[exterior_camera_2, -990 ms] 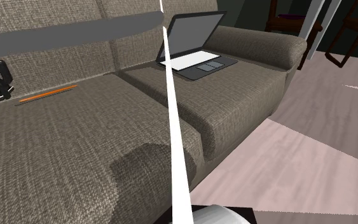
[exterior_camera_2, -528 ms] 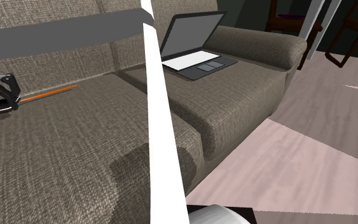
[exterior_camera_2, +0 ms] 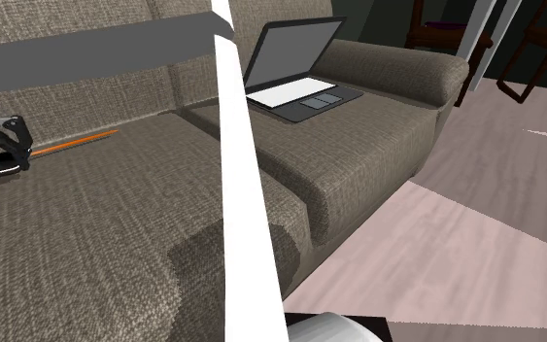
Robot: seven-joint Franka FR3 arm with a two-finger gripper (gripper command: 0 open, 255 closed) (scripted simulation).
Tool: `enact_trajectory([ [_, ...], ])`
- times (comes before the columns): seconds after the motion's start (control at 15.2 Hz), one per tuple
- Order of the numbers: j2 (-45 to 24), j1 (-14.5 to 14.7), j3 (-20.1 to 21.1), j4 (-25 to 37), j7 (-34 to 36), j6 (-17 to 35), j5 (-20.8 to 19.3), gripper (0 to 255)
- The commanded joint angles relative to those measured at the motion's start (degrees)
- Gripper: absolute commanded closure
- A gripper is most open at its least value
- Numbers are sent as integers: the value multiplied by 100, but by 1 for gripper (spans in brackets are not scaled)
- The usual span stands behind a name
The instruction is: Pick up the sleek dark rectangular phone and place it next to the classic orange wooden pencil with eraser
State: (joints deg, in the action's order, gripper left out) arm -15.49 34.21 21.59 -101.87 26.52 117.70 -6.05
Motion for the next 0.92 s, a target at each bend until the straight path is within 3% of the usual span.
enact_trajectory([
  [0.0, -4, -3, -4, -3, 1, -1, -2, 0],
  [0.33, -4, -3, -4, -3, 2, 0, -2, 0],
  [0.59, 206, -21, 27, 461, -67, -658, 101, 0],
  [0.86, 206, -21, 27, 461, -67, -658, 101, 0],
])
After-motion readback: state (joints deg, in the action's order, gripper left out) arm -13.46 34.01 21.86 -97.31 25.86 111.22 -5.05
